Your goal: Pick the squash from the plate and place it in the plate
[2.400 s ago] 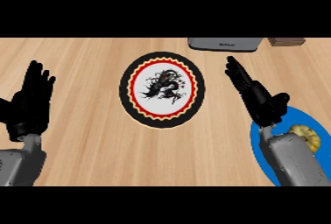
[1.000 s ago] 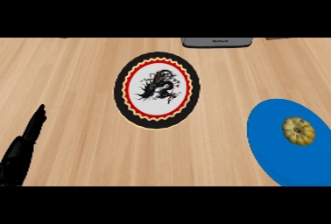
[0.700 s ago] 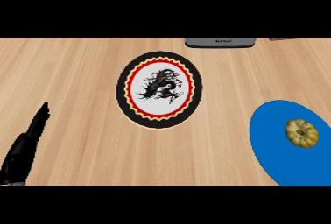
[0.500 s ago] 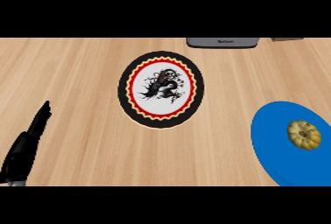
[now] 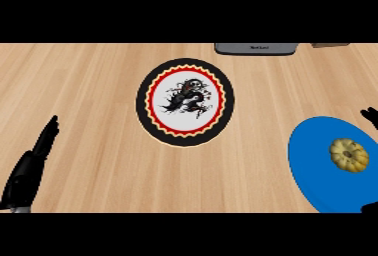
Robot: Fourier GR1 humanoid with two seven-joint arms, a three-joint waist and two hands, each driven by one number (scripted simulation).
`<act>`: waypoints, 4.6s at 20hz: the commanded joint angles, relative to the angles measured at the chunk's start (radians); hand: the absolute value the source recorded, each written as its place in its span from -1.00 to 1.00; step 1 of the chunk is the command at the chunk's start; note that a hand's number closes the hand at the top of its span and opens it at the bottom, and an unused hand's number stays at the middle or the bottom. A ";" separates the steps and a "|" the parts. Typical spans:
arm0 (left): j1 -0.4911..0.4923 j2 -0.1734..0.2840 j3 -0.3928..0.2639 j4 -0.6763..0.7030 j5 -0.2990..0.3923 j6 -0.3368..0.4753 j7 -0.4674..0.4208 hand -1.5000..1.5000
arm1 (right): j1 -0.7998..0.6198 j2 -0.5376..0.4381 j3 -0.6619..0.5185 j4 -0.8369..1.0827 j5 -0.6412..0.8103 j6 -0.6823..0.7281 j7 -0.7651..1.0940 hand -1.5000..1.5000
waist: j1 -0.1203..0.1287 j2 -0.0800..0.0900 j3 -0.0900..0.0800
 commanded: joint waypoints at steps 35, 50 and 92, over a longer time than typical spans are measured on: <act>-0.001 -0.140 0.172 -0.009 -0.154 -0.162 0.004 0.00 | -0.300 0.217 -0.043 0.683 0.371 0.150 -0.437 1.00 | -0.007 -0.002 0.001; -0.084 -0.204 0.144 -0.021 -0.210 -0.197 0.027 0.00 | -0.659 0.250 -0.036 0.995 0.461 0.129 -0.606 1.00 | 0.086 0.030 0.005; -0.019 -0.179 0.244 -0.021 -0.210 -0.223 0.011 0.00 | -1.200 0.782 0.020 1.167 0.330 -0.004 -0.670 1.00 | -0.004 -0.004 0.000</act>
